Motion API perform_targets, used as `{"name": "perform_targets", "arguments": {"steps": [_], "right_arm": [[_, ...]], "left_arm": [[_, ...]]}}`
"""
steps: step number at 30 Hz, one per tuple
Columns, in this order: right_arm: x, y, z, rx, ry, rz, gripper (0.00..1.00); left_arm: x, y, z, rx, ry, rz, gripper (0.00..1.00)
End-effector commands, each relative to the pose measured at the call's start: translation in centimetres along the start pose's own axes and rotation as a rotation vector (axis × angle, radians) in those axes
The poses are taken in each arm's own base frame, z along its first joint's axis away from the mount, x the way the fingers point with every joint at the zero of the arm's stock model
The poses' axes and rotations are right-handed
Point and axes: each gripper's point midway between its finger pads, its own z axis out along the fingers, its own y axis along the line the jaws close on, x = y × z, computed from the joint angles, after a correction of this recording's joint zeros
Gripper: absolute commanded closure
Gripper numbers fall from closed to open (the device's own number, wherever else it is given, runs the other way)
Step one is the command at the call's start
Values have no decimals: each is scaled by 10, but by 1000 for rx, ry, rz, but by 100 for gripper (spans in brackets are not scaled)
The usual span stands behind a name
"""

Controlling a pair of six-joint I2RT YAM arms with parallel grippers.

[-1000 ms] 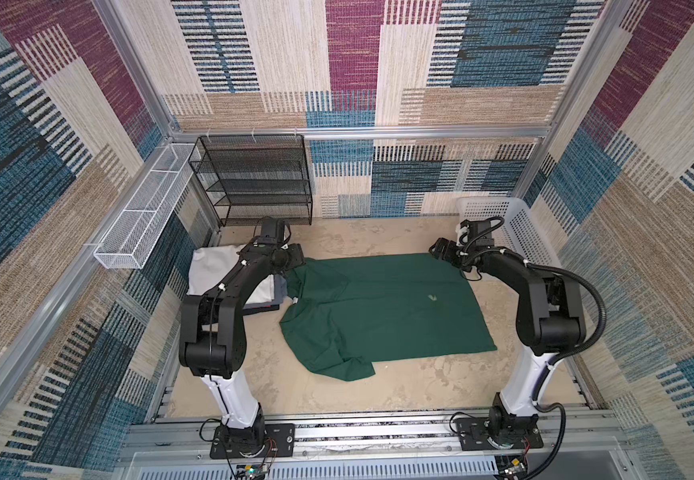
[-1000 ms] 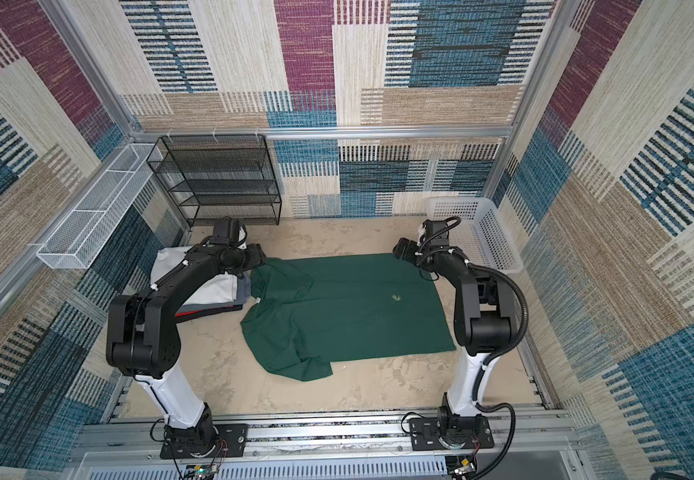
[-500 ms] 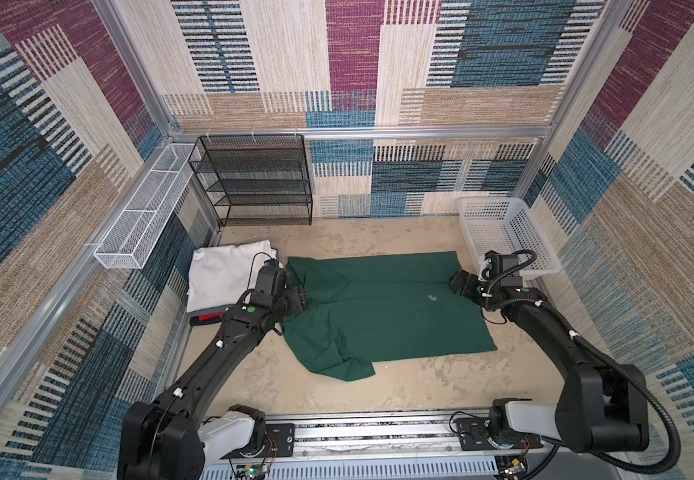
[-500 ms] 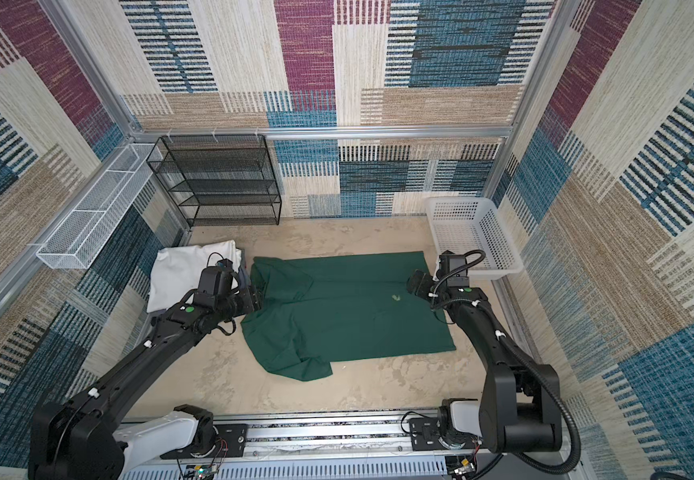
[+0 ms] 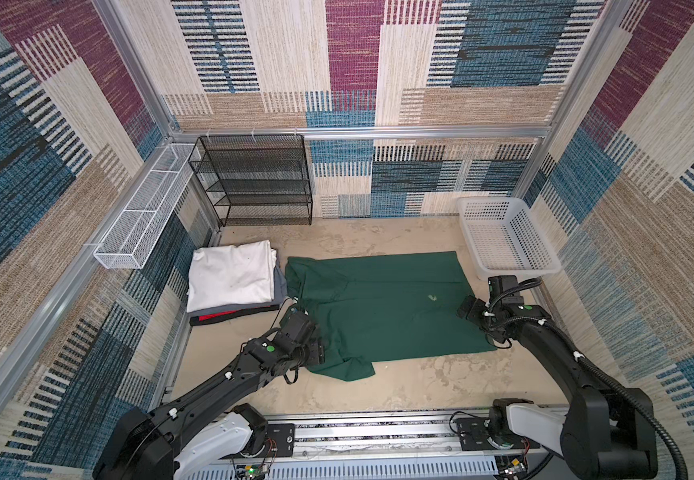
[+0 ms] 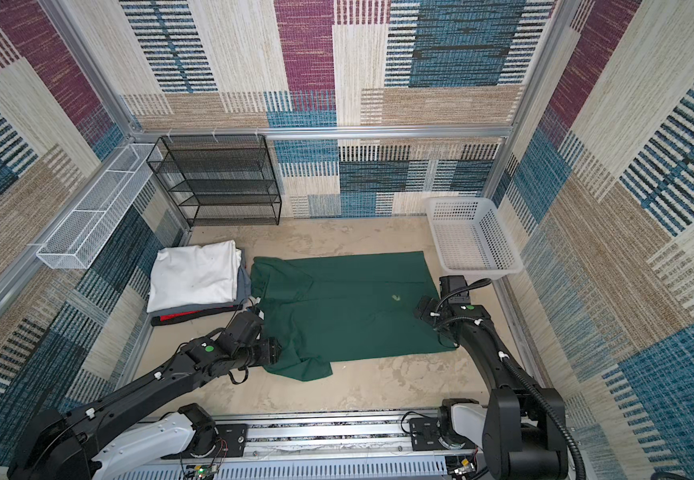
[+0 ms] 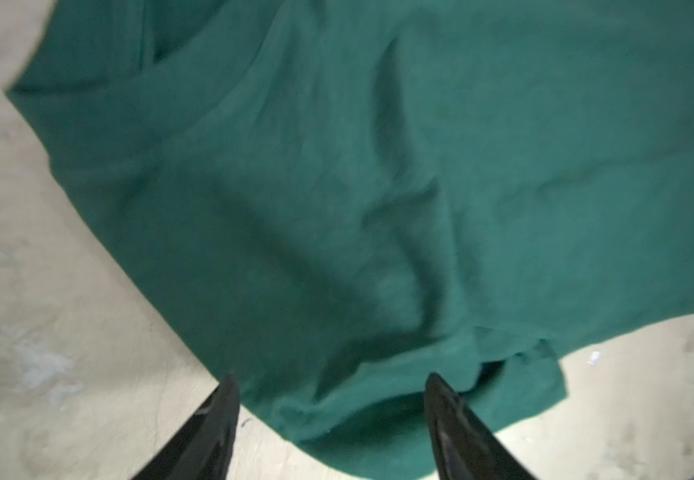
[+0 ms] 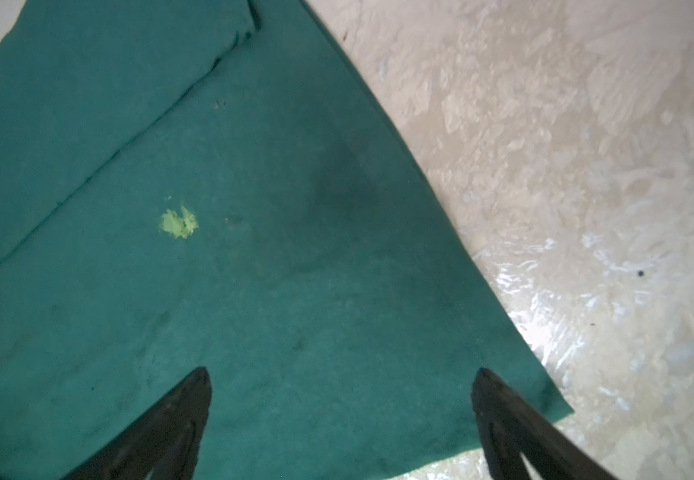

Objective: Fold and stack the t-shirts

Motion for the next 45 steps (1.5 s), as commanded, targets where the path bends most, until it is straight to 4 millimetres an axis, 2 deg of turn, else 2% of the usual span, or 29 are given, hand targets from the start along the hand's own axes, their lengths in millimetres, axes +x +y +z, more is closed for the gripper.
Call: {"name": "perform_targets", "arguments": {"steps": [1,6,12,17,23,26,30,32,37,41,45], "right_arm": [[-3,-11,9,21,-28,72,2],[10,-28,29,54,16,95,1],[21,-35,42,32,34,119,2],[23,-39,45,38,42,108,1],[17,-36,43,14,26,99,1],[13,-31,43,-10,31,86,1],[10,-29,42,-7,32,77,1],[9,-29,40,-12,24,79,1],[5,-21,30,-55,2,97,1],[3,-19,23,-68,-18,96,1],[2,-17,20,-76,-24,94,2]], "left_arm": [[7,1,14,13,1,-71,29],[7,7,21,-35,18,-47,28],[11,19,34,-80,76,-81,32],[12,45,32,-142,91,-146,35],[-3,66,14,-121,13,-297,35],[-14,74,-2,-150,-41,-284,34],[-18,85,-16,-216,-51,-240,33],[-20,73,-19,-154,-40,-234,33],[-28,25,-19,106,-85,-245,30],[-24,3,-16,153,-77,-180,30],[-14,-21,-2,216,-15,-119,30]]}}
